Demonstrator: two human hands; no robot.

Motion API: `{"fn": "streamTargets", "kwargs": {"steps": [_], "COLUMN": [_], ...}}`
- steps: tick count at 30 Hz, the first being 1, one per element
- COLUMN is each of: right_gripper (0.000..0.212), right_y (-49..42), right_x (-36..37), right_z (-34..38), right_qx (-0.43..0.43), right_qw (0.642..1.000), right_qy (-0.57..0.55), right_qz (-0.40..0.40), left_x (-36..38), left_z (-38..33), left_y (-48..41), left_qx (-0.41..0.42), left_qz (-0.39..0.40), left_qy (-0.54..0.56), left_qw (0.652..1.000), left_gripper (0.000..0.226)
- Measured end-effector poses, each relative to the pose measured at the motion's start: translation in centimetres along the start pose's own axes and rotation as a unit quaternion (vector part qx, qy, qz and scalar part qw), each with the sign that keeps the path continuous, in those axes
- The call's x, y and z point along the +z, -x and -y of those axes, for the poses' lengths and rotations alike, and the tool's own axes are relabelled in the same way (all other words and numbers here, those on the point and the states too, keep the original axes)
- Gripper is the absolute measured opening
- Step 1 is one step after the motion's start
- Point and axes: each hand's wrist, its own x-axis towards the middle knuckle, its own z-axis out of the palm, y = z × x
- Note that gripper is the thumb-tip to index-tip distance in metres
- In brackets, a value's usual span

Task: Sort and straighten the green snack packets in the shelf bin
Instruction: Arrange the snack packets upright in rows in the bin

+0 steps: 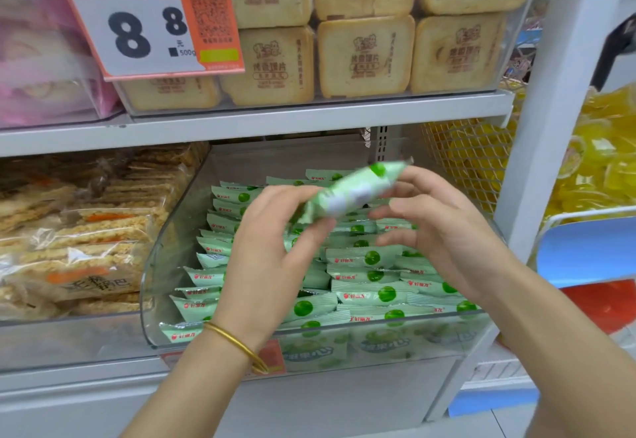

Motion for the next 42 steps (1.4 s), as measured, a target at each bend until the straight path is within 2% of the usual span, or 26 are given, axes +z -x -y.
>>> {"fn": "streamTargets", "kwargs": {"steps": [2,3,7,10,20,24,26,28,30,33,36,38,40,41,42], "right_gripper": [0.042,0.043,0.038,0.033,0.021,0.035,0.043,0.055,0.066,0.039,0.023,0.024,0.027,0.028,0.03], "right_y": [0.1,0.1,0.4,0.3,0.2,0.4,0.5,0.7,1.3,1.7,1.8,2.0,2.3,2.4,2.5], "right_x": [-0.2,-0.1,0.8,1.0,0.6,0.2,-0.3,-0.8,-1.2,-1.8,-2.9,-3.2,-3.7,-4.0,-4.3], "right_z": [0.0,0.0,0.1,0.1,0.0,0.2,0.4,0.9,1.2,1.4,1.6,1.9,2.0,2.0,2.0], "right_qx": [-0.022,-0.023,-0.003,0.002,0.004,-0.01,-0.036,-0.068,-0.134,-0.225,-0.264,-0.276,-0.266,-0.262,-0.259], "right_qw": [0.992,0.989,0.996,0.998,0.997,0.996,0.998,0.996,0.982,0.91,0.853,0.843,0.836,0.821,0.802], "right_qy": [0.118,0.141,0.084,0.057,0.072,0.085,0.055,0.037,0.127,0.345,0.443,0.449,0.461,0.486,0.519], "right_qz": [-0.025,-0.024,0.004,0.007,0.009,0.0,-0.021,-0.038,-0.042,-0.037,-0.073,-0.106,-0.133,-0.141,-0.142], "left_x": [-0.3,-0.4,-0.2,-0.1,0.1,0.3,0.4,0.7,1.0,1.8,3.0,3.9,4.6,5.0,5.2], "left_z": [-0.4,-0.5,-0.5,-0.5,-0.5,-0.5,-0.5,-0.3,-0.4,-1.1,-1.7,-1.9,-1.6,-1.4,-1.2], "left_y": [0.0,0.0,0.1,0.1,0.1,-0.1,-0.4,-0.8,-1.1,-1.5,-1.8,-1.9,-1.9,-1.8,-1.7], "left_qx": [-0.061,-0.084,-0.126,-0.133,-0.126,-0.149,-0.189,-0.244,-0.302,-0.337,-0.33,-0.288,-0.198,-0.138,-0.084], "left_qz": [0.012,0.019,0.066,0.088,0.077,0.068,0.079,0.086,0.08,0.104,0.108,0.087,0.07,0.078,0.099], "left_qy": [0.097,0.135,0.239,0.249,0.246,0.25,0.283,0.338,0.404,0.435,0.409,0.352,0.214,0.125,0.047], "left_qw": [0.993,0.987,0.96,0.955,0.958,0.954,0.937,0.905,0.86,0.829,0.844,0.886,0.954,0.979,0.99], "left_gripper": [0.01,0.011,0.026,0.035,0.035,0.032,0.029,0.032,0.039,0.043,0.029,0.028,0.027,0.025,0.024]}}
